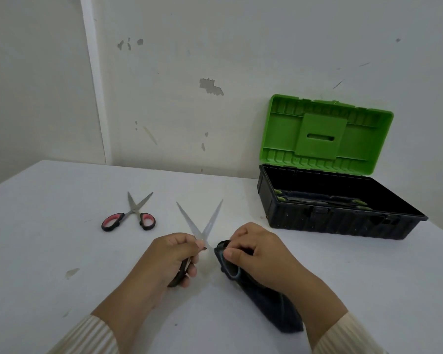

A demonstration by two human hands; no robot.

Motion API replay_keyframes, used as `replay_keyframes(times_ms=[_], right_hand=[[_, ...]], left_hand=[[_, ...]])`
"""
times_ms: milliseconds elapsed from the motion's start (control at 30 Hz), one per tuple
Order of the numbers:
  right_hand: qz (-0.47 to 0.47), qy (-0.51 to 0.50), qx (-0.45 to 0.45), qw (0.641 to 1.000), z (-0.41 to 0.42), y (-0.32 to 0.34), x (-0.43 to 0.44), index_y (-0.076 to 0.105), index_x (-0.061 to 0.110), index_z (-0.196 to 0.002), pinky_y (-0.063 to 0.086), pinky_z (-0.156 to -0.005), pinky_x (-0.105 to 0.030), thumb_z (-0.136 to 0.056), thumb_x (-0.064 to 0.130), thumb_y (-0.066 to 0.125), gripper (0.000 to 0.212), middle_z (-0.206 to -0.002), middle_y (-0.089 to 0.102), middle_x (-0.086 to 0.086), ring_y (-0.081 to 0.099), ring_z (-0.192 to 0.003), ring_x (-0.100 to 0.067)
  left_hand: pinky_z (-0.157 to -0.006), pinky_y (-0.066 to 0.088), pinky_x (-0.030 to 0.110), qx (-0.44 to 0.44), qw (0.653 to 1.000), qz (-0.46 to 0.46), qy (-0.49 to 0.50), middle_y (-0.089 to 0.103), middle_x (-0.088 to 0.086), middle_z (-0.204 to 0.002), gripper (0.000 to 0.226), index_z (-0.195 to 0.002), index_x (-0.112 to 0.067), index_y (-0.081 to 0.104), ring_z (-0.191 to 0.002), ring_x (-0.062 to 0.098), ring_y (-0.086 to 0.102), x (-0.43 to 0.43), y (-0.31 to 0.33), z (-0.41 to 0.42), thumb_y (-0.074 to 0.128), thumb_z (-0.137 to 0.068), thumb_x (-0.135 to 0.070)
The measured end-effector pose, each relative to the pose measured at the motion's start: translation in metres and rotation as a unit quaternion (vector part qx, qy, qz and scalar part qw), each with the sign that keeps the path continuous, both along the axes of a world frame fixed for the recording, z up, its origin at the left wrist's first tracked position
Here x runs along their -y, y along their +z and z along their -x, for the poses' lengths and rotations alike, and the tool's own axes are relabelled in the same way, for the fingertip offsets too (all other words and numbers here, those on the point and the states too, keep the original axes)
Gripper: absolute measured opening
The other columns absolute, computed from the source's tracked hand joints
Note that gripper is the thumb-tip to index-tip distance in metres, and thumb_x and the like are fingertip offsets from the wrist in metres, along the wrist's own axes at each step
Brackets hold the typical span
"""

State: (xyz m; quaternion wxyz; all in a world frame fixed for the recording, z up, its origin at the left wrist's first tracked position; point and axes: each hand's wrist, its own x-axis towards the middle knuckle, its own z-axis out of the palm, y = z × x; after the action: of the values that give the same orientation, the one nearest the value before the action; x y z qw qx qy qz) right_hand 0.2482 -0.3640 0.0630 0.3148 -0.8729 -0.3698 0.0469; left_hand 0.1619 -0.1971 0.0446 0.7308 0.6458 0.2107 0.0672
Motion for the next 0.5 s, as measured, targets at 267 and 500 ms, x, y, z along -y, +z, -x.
replay_keyframes(times_ms=[267, 500], right_hand=[[-0.044, -0.060, 0.003, 0.997, -0.001, 0.000, -0.001, 0.063, 0.022, -0.070, 0.044, -0.077, -0.018, -0.087, 0.028, 0.058, 0.019, -0.092, 0.057, 0.005, 0.055, -0.084, -0.007], [-0.053, -0.028, 0.019, 0.998, 0.009, -0.007, -0.012, 0.070, 0.016, -0.081, 0.039, -0.072, -0.007, -0.086, 0.029, 0.060, 0.016, -0.093, 0.055, 0.005, 0.053, -0.084, -0.006]], left_hand=[[-0.049, 0.054, 0.025, 0.057, 0.958, 0.282, 0.008, 0.072, 0.009, -0.074, 0.019, -0.087, -0.006, 0.070, -0.050, 0.014, 0.061, -0.008, 0.003, -0.003, 0.059, -0.082, -0.022], [-0.060, 0.054, 0.029, 0.063, 0.969, 0.237, 0.013, 0.069, 0.008, -0.070, 0.011, -0.085, -0.005, 0.063, -0.060, 0.017, 0.064, 0.016, -0.014, -0.010, 0.054, -0.090, -0.009]])
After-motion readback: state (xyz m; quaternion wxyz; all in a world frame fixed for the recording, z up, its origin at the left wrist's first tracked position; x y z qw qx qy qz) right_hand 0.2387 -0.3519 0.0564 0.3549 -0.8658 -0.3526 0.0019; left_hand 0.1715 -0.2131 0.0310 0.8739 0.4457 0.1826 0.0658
